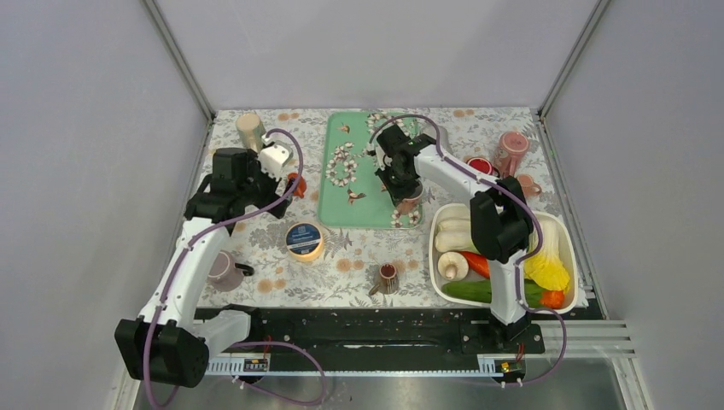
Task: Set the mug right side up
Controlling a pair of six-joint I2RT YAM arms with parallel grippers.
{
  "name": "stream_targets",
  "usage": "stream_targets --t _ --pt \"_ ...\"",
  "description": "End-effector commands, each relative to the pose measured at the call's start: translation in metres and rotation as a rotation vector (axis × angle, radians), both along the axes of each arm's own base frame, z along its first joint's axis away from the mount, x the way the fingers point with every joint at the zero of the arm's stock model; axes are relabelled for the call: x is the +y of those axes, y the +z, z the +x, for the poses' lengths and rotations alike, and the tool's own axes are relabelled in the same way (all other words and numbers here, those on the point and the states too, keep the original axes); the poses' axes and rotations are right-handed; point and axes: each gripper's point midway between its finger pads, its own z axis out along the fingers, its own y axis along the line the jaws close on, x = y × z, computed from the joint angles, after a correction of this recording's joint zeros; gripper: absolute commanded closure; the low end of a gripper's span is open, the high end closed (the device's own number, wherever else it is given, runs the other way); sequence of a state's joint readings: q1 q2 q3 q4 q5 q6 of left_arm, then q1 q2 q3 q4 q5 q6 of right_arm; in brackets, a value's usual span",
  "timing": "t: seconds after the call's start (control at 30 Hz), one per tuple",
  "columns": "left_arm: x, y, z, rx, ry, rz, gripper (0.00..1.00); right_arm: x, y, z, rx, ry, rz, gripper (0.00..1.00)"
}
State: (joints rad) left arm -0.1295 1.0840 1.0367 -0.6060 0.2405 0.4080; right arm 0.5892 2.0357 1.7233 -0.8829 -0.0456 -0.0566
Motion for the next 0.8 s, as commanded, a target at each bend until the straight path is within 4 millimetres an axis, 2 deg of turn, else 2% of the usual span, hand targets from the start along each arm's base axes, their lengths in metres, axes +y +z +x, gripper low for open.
stream_targets --t 0.0,0.23,0.27,0.4,0.57,0.67,0.77 --pt "0.013 -0.023 -0.005 0.048 -0.002 0.085 0.01 -0.004 0.016 0.008 -0.045 0.019 -0.028 1.00" --pt "0.014 -0.049 -0.012 0.143 -0.018 0.107 0.01 -0.009 -0.001 0.007 -0.011 0.009 -0.052 1.00" --pt "0.014 -0.052 -0.013 0.156 -0.023 0.108 0.01 -0.009 -0.001 0.007 -0.010 0.008 -0.052 0.90" --pt "0.014 -0.065 -0.017 0.207 -0.035 0.114 0.01 -0.008 0.005 0.004 -0.015 0.014 -0.038 0.63" --pt "0.017 -0.070 -0.018 0.225 -0.039 0.142 0.01 -0.004 0.034 -0.001 -0.055 0.029 0.025 0.41" --pt "0.010 -0.069 -0.020 0.220 -0.123 0.144 0.01 -0.003 0.067 -0.008 -0.121 0.055 0.090 0.34" --pt "0.006 -0.062 -0.010 0.179 -0.229 0.190 0.04 -0.002 0.093 -0.016 -0.208 0.095 0.166 0.28"
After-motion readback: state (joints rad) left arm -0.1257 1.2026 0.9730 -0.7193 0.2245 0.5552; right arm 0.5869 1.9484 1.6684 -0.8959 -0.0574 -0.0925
